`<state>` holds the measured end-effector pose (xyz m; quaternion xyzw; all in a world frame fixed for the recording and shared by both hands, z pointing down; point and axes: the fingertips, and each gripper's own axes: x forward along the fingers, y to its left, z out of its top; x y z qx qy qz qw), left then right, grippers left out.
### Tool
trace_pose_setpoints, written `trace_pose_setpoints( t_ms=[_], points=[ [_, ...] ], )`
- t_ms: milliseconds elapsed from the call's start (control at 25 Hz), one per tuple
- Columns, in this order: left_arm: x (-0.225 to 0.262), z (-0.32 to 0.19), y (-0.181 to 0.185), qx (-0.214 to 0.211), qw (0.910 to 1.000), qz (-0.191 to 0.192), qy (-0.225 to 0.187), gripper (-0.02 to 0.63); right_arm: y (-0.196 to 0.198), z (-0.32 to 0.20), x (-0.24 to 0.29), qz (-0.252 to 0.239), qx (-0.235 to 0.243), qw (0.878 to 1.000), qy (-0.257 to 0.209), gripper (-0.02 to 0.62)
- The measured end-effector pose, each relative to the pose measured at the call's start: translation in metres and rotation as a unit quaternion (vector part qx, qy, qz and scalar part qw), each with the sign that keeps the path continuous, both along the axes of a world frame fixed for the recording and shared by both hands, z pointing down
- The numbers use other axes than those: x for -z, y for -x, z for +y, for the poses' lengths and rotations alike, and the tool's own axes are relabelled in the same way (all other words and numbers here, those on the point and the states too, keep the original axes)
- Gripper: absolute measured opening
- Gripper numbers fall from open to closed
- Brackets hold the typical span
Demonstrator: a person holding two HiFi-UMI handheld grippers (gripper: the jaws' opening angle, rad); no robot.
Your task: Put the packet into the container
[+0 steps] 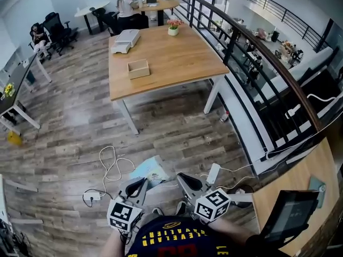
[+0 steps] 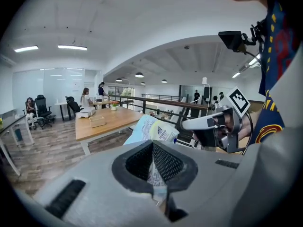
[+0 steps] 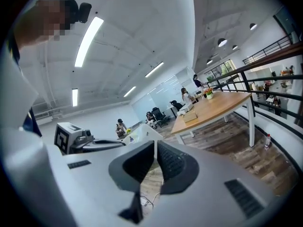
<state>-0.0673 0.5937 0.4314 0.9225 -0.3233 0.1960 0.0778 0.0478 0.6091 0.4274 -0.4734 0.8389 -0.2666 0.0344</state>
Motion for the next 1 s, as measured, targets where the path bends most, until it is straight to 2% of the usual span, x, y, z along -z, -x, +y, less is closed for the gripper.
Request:
trace_pose_setpoints(
  t_ms=[240,440,520,680,1000],
  points=[
    [0.004,-0.011,-0.013,0.017,0.9997,-0.016,-0.004,0.006,-0.014,-0.016,-0.001,-0.029,0.015,0.999,0.003,0.014],
    [-0.004,-0.042,-0.013,0.009,0.9997,-0.022,-0.001,0.006,-0.019,-0.047,-0.007,-0.032,0.008,0.999,0.013,0.037],
    [-0.007,-0.061,-0.010,0.000,0.9996,-0.028,-0.008,0.006,-0.016,-0.064,-0.010,-0.031,0.004,0.999,0.018,0.063],
    [-0.008,-0.100,0.000,-0.030,0.9984,-0.043,-0.024,0.006,-0.001,-0.099,-0.011,-0.027,-0.013,0.999,0.022,0.074],
    [-0.005,-0.167,0.033,-0.082,0.9958,-0.029,-0.029,0.006,0.046,-0.167,-0.004,-0.013,-0.041,0.999,0.027,0.074]
  ],
)
